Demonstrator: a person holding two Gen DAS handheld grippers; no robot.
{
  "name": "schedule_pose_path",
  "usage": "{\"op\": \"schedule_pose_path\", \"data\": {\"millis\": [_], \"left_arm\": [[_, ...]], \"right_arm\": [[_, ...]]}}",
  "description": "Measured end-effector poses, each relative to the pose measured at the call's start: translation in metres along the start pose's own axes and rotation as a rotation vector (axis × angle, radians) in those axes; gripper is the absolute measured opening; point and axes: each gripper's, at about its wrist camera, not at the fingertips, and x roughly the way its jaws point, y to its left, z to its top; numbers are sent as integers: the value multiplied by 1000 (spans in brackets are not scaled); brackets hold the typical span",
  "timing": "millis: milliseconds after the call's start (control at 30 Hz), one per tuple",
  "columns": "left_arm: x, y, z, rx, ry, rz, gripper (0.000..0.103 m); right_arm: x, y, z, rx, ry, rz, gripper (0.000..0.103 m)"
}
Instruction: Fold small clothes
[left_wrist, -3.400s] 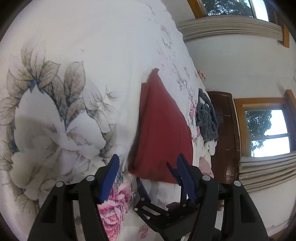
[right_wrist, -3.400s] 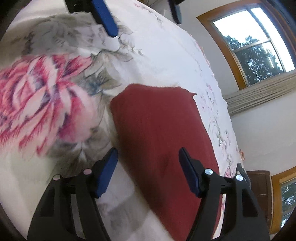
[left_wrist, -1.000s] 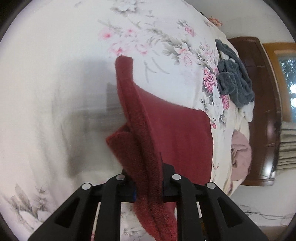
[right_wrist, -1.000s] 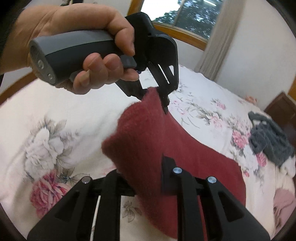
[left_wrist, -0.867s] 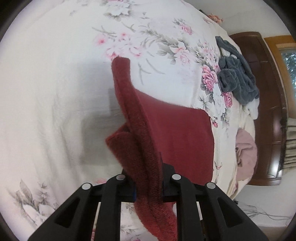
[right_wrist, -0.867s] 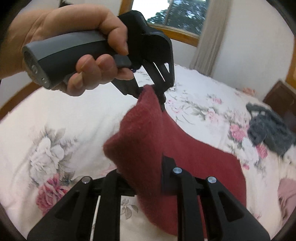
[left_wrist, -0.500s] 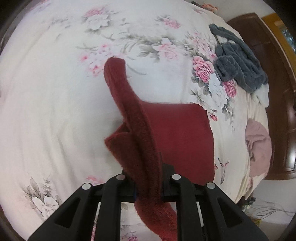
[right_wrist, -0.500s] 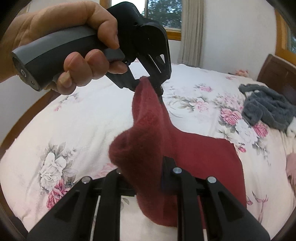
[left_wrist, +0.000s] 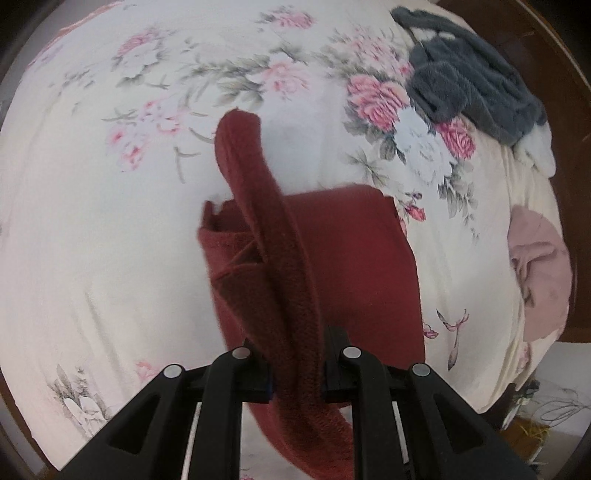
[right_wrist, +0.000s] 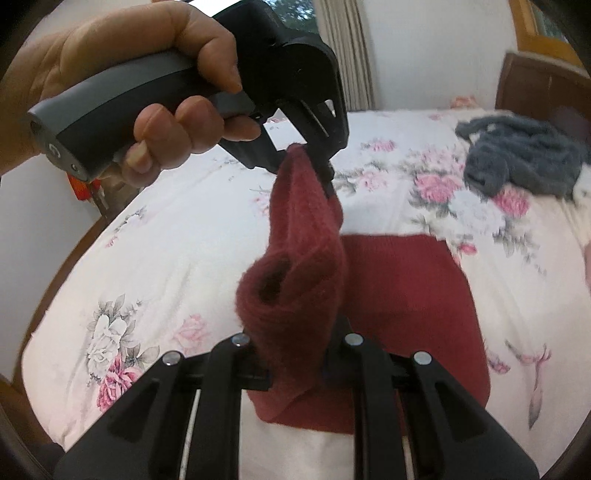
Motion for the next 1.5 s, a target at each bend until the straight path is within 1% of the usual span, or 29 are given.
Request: {"op": "schedule_pose_path", "data": {"millis": [300, 667, 800, 1067, 1167, 1300, 1367, 1400, 1433, 1500], "left_arm": [[50, -52, 9, 39, 48, 69, 16], [104, -99, 18, 58, 92, 162, 16], [119, -111, 20, 45, 88, 203, 16], [140, -136, 19, 32, 71, 303, 16], [146, -147, 17, 47, 46, 332, 16], [151, -159, 9, 56, 7, 349, 16], [150, -159, 6, 47, -17, 347, 17], [151, -161, 5, 37, -26, 337, 22], [150, -160, 4, 29, -45, 294, 34], [142, -161, 4, 23, -97, 186, 46]], "right_arm": [[8, -63, -24, 177, 35, 78, 15], [13, -117, -56, 327, 40, 132, 15], [17, -135, -66, 377, 32, 168, 15], [20, -149, -90, 428, 4, 192, 15], [20, -157, -98, 456, -8, 205, 15], [21, -169, -106, 504, -1, 234, 15], [22, -175, -109, 519, 7, 259, 15], [22, -177, -109, 525, 9, 267, 14], [23, -180, -110, 541, 13, 286, 14], [25, -190, -118, 616, 25, 357, 16]]}}
